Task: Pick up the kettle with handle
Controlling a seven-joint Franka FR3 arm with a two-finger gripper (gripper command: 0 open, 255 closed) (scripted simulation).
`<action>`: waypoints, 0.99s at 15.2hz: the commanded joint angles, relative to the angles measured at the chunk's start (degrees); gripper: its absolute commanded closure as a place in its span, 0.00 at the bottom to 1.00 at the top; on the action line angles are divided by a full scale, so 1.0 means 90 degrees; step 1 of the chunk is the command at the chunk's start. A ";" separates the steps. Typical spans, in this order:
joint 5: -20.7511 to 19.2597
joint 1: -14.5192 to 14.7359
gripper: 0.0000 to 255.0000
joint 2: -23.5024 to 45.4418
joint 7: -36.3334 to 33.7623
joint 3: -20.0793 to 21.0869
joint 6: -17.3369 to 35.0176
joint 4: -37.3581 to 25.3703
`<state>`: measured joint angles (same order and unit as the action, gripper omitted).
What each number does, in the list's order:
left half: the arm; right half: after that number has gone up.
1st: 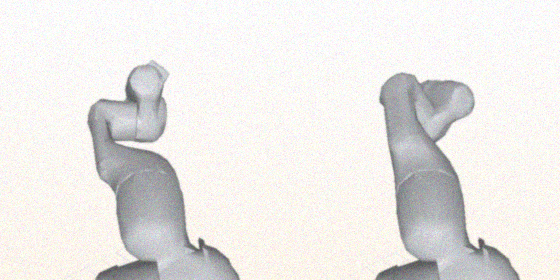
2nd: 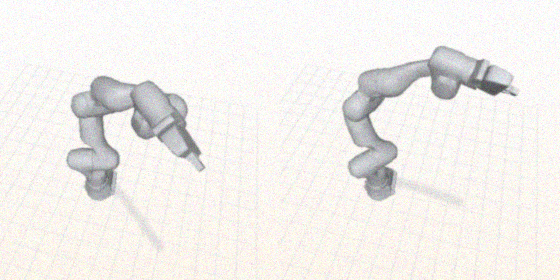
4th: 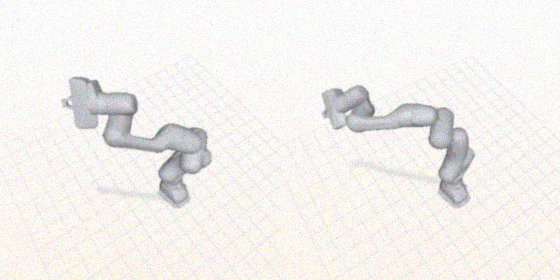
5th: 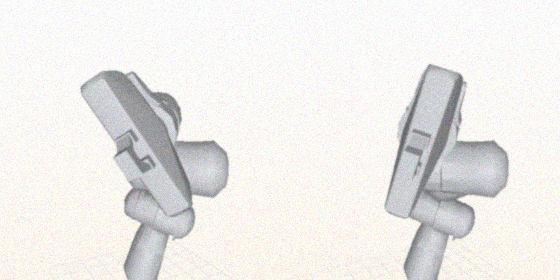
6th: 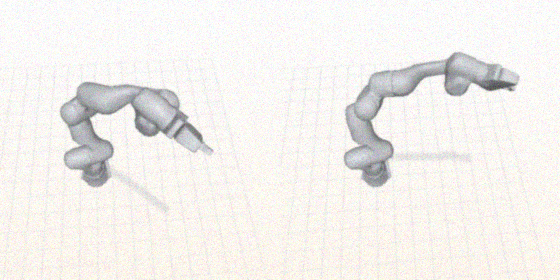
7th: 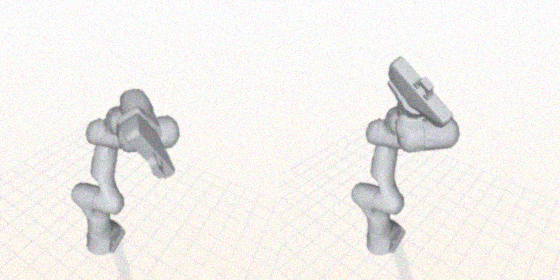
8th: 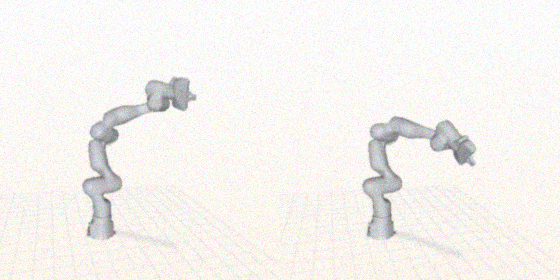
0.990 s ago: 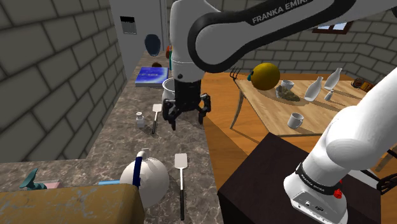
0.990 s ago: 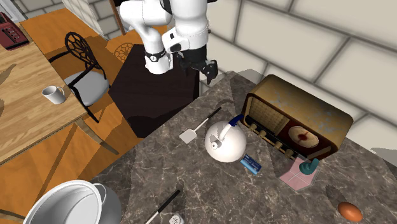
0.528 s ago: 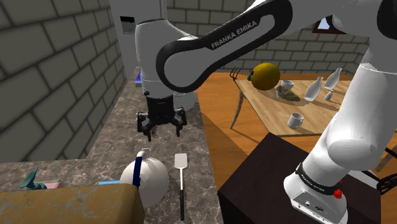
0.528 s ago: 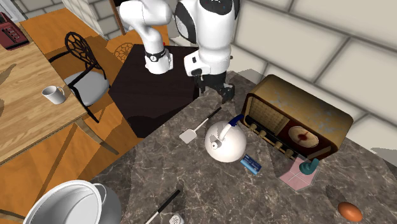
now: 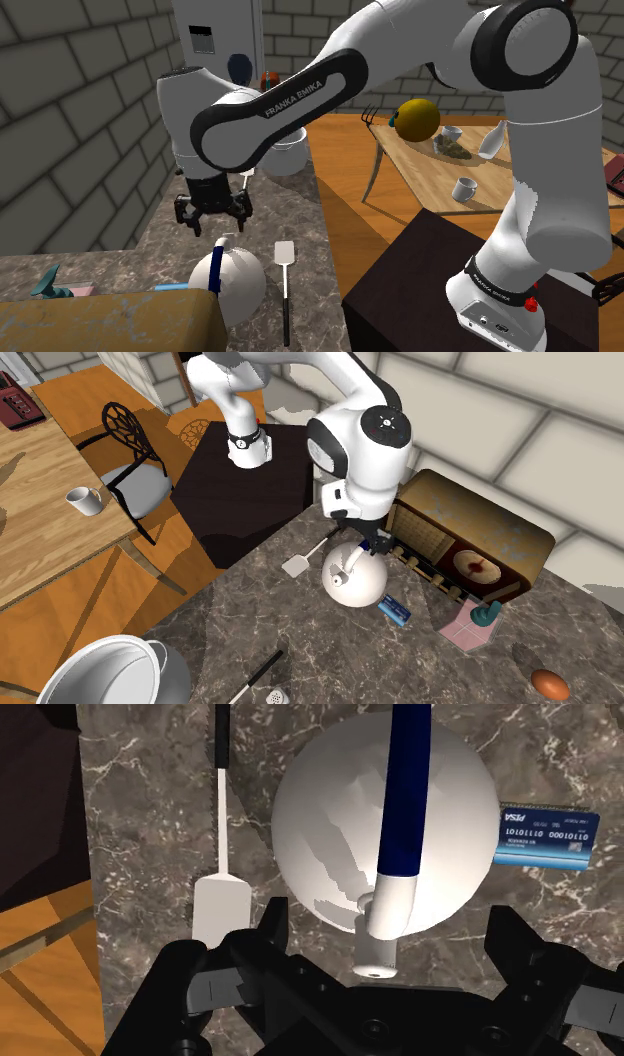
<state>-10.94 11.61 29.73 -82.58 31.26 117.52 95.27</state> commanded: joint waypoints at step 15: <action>-0.0241 0.0174 1.00 0.0500 -0.0197 -0.0178 0.0445 -0.0014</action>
<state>-13.10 13.18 34.22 -84.34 29.67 121.54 95.12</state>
